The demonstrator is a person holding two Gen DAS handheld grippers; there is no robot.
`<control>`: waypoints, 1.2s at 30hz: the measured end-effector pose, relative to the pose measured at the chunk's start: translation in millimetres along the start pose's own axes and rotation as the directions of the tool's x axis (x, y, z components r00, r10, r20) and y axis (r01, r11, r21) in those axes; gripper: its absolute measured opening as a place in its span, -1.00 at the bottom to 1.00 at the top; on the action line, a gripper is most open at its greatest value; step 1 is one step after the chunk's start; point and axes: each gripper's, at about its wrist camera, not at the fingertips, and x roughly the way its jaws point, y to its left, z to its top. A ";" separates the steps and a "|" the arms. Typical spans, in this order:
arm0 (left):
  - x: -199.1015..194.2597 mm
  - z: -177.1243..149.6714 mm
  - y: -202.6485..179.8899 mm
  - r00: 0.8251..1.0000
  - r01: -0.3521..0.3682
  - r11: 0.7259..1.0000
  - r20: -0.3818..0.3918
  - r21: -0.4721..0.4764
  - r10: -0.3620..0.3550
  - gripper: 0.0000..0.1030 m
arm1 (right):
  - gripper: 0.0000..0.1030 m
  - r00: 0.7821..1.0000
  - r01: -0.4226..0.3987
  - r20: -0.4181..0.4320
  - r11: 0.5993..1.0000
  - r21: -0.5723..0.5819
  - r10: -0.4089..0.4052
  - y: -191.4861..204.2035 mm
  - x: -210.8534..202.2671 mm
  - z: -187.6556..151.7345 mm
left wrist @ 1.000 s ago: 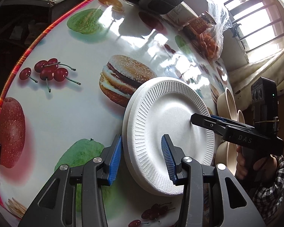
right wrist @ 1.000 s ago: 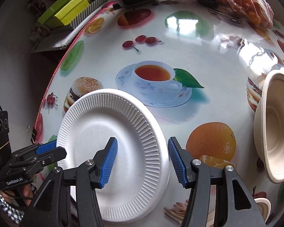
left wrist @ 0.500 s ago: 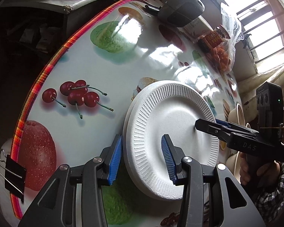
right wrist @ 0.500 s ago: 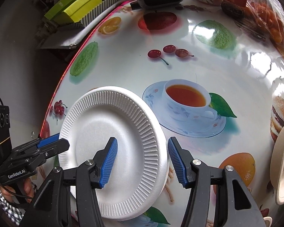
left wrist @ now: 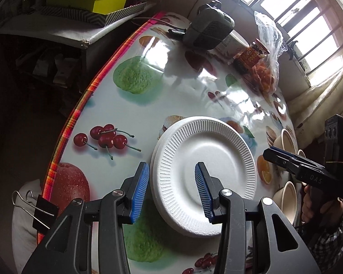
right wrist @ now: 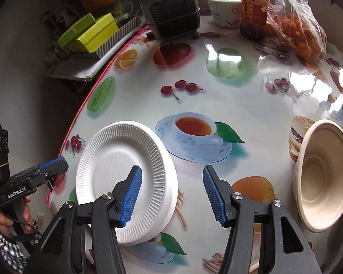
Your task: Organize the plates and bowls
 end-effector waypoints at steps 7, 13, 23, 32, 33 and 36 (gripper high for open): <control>-11.9 12.0 -86.1 0.995 0.089 0.975 0.019 0.205 -0.095 -0.16 | 0.08 0.987 0.019 0.160 0.999 0.028 -0.024 -18.1 -83.3 -28.5; 1.5 17.1 -162.8 0.985 0.166 0.920 -0.025 0.355 -0.168 -0.16 | 0.08 0.946 0.131 0.284 0.984 0.118 -0.160 -54.6 -153.6 -64.6; 44.5 20.6 -244.0 0.975 0.221 0.844 -0.090 0.488 -0.203 -0.16 | 0.08 0.876 0.229 0.340 0.915 0.333 -0.342 -140.6 -190.6 -113.1; 86.3 26.2 -259.4 0.980 0.197 0.858 -0.091 0.474 -0.174 -0.16 | -0.24 0.891 0.194 0.344 0.933 0.304 -0.298 -172.0 -159.4 -106.8; 90.7 25.9 -258.9 0.981 0.193 0.859 -0.093 0.474 -0.170 -0.16 | -0.25 0.895 0.182 0.346 0.939 0.293 -0.281 -173.2 -154.6 -104.1; 103.2 25.7 -256.4 0.983 0.183 0.867 -0.098 0.464 -0.155 -0.17 | -0.35 0.913 0.138 0.333 0.946 0.294 -0.237 -179.4 -138.6 -98.0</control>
